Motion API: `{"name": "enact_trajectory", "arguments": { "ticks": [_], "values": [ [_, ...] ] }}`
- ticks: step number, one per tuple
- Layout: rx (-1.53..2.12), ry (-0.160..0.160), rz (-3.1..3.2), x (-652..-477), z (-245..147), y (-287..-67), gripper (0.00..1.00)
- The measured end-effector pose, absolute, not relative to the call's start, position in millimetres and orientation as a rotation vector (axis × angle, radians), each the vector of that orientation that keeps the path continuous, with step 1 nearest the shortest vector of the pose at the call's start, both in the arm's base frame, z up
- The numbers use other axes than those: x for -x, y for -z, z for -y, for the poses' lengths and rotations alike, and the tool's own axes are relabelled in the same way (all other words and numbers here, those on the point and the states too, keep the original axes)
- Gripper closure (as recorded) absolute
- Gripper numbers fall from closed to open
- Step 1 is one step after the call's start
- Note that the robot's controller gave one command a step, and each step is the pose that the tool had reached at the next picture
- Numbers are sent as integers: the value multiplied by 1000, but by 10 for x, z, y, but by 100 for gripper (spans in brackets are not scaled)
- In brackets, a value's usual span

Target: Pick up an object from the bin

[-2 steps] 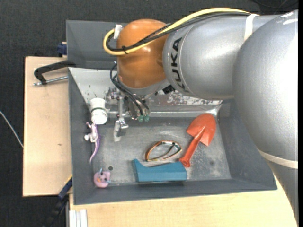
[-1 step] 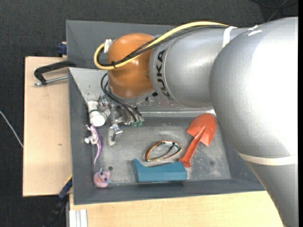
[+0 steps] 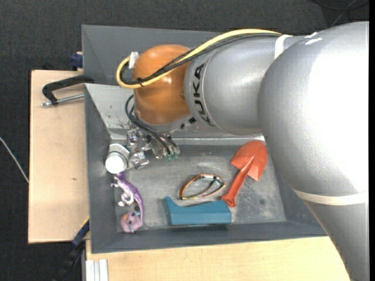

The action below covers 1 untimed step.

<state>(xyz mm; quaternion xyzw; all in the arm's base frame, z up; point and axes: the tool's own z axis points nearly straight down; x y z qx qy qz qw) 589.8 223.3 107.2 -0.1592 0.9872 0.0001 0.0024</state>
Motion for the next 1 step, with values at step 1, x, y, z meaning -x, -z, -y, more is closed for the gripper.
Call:
{"name": "enact_trajectory", "arguments": {
  "ticks": [1],
  "values": [
    [501, -4, -3097, -5890, -2245, -1062, 100]
  ]
}}
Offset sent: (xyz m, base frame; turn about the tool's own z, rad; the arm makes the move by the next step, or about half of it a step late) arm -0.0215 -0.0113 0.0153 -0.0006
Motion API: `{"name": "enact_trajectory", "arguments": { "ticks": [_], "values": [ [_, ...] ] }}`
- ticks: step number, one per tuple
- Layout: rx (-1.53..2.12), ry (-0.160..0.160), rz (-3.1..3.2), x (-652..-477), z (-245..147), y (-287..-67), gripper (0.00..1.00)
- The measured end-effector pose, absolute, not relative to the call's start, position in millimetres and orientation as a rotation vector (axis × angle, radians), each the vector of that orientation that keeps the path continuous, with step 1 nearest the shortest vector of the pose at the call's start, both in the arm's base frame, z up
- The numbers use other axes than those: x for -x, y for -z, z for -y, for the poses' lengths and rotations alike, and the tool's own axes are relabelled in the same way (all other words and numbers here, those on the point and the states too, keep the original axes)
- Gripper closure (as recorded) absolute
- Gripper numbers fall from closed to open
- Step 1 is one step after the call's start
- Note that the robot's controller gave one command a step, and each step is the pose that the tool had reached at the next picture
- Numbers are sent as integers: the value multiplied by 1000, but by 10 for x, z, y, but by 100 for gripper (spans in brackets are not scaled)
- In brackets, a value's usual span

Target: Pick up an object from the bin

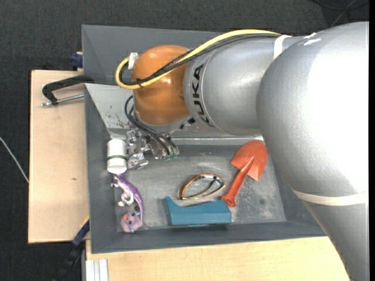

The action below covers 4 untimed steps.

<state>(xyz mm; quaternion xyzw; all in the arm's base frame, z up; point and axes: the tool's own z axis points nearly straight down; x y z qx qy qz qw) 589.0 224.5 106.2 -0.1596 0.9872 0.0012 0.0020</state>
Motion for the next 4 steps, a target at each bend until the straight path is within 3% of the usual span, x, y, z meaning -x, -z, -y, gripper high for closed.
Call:
{"name": "enact_trajectory", "arguments": {
  "ticks": [1, 2, 3, 4],
  "values": [
    [501, -2, -3101, -5686, -2135, -1234, 100],
    [583, -4, -3081, -5884, -2181, -1224, 0],
    [582, -4, -3082, -5884, -2180, -1224, 0],
    [729, -2, -3054, -5926, -2245, -1414, 0]
  ]
}}
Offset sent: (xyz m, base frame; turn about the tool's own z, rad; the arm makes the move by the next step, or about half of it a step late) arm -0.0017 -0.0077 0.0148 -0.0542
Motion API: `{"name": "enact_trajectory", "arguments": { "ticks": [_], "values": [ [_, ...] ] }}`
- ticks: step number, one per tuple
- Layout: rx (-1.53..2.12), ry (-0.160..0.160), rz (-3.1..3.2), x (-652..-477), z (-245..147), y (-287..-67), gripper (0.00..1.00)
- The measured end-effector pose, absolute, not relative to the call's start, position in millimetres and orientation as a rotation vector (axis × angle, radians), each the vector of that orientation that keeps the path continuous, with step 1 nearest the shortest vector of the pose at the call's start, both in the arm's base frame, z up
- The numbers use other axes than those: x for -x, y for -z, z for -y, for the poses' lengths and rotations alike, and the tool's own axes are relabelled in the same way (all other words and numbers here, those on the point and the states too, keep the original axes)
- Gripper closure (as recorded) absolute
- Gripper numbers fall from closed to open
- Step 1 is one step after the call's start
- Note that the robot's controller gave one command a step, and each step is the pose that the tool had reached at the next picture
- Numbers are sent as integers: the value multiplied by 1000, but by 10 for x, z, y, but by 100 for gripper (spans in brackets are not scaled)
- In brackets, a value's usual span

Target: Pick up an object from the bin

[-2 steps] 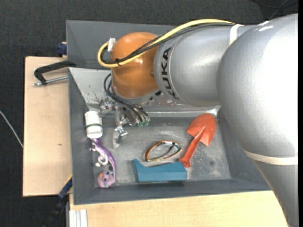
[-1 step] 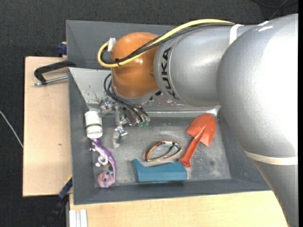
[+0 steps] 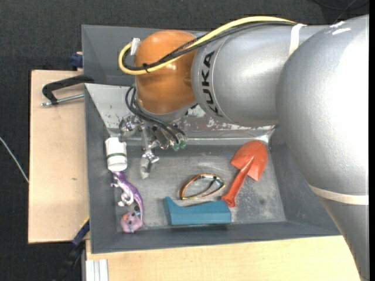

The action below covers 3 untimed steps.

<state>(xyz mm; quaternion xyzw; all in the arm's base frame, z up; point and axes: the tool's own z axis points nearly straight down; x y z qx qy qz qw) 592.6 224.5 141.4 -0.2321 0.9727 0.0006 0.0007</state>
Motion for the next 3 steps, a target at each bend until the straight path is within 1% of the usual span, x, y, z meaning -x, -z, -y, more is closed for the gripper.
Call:
{"name": "enact_trajectory", "arguments": {
  "ticks": [1, 2, 3],
  "values": [
    [901, -4, -3001, -5880, -2335, -1593, 0],
    [904, -4, -3000, -5888, -2334, -1573, 0],
    [966, -2, -2986, -5926, -2309, -1250, 0]
  ]
}}
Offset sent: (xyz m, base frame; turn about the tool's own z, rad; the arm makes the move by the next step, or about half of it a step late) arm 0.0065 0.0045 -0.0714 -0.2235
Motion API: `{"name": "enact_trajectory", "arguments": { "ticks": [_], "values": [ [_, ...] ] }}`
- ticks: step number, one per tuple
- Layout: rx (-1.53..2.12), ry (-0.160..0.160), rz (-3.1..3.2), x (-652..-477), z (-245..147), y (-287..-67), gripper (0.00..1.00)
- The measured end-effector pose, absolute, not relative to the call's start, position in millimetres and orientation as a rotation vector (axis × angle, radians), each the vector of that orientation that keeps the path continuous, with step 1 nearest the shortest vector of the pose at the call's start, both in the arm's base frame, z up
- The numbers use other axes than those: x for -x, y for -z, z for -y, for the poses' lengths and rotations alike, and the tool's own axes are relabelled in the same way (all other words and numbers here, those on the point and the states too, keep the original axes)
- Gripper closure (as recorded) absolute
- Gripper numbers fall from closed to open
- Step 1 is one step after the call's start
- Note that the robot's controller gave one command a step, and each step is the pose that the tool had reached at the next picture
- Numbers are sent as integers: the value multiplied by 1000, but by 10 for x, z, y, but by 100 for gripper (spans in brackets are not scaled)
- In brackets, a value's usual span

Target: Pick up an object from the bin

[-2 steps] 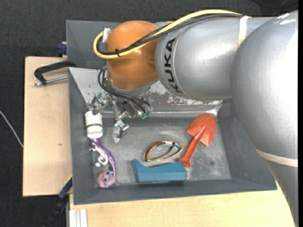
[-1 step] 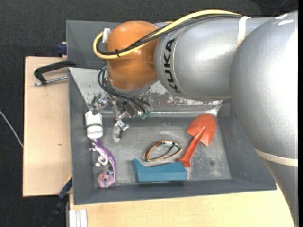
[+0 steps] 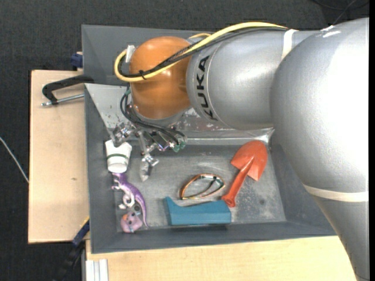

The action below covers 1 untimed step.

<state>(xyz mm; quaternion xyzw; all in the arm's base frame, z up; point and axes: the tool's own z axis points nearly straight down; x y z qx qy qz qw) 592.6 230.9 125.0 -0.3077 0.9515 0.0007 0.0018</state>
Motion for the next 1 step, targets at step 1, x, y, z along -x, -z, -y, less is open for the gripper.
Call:
{"name": "enact_trajectory", "arguments": {
  "ticks": [1],
  "values": [
    [1313, -1, -2843, -5935, -2328, -1233, 0]
  ]
}}
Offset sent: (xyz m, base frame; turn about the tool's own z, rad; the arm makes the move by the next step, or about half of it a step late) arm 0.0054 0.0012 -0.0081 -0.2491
